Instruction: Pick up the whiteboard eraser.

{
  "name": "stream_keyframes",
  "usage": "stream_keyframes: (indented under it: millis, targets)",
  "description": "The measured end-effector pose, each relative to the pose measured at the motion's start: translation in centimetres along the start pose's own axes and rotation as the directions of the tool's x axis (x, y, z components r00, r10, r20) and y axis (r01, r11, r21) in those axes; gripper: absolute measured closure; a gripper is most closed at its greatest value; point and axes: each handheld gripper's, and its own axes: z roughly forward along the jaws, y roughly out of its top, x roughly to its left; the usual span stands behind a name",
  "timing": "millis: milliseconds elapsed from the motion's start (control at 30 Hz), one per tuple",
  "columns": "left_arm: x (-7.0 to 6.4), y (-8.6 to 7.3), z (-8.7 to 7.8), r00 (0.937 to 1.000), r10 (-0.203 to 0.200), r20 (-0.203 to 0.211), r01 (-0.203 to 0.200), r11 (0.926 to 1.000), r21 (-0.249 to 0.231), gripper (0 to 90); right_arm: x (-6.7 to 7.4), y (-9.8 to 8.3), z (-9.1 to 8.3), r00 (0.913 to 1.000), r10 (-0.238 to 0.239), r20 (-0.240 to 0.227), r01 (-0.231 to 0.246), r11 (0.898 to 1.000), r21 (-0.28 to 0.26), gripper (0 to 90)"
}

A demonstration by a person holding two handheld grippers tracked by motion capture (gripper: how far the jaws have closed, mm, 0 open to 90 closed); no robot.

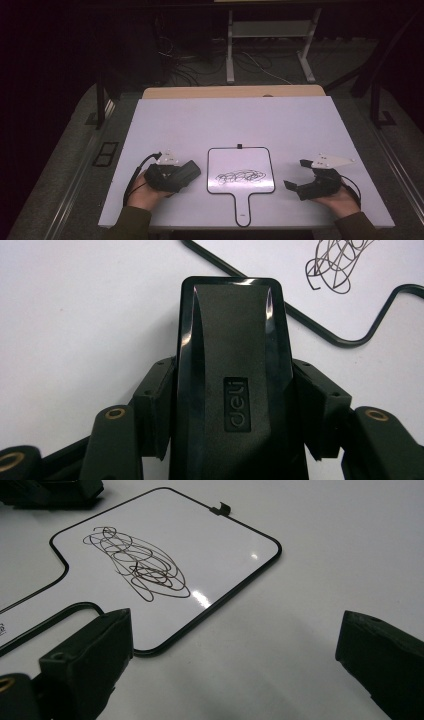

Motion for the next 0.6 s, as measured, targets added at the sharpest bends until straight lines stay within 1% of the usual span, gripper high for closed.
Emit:
stream_keyframes:
  millis: [167,233,400,433,533,567,600]
  targets:
    - [0.0,0.4,-0.3,1.0,-0.002,0.006,0.002,1.0,-0.006,39.4,0.0,0.0,0.0,1.0,0.002,0.0,-0.002,1.0,0.0,1.0]
    - [0.2,0.5,-0.5,1.0,0.005,0.007,-0.005,1.0,-0.003,39.5,0.0,0.0,0.0,1.0,0.002,0.0,-0.002,1.0,0.001,1.0]
    - [0.3,0.9,-0.7,0.9999,0.0,0.012,0.001,0.9999,-0.016,39.5,0.0,0.0,0.0,1.0,0.002,-0.002,-0.002,1.0,-0.002,1.0]
    - [0.4,0.9,-0.8,0.9999,0.006,0.015,-0.006,0.9999,-0.012,39.4,0.0,0.0,0.0,1.0,0.002,-0.003,-0.002,1.0,-0.003,1.0]
    - [0.3,1.2,-0.8,0.9997,0.008,0.021,-0.008,0.9998,-0.02,39.5,0.0,0.0,-0.1,1.0,0.002,-0.006,-0.002,1.0,-0.005,1.0]
    - [0.3,1.3,-0.8,0.9996,0.018,0.023,-0.018,0.9997,-0.019,39.5,0.0,0.0,-0.1,1.0,0.002,-0.006,-0.002,1.0,-0.005,1.0]
    - [0.2,1.5,-0.9,0.9996,0.016,0.025,-0.015,0.9997,-0.021,39.4,0.0,0.0,0.0,1.0,0.002,-0.006,-0.002,1.0,-0.008,1.0]
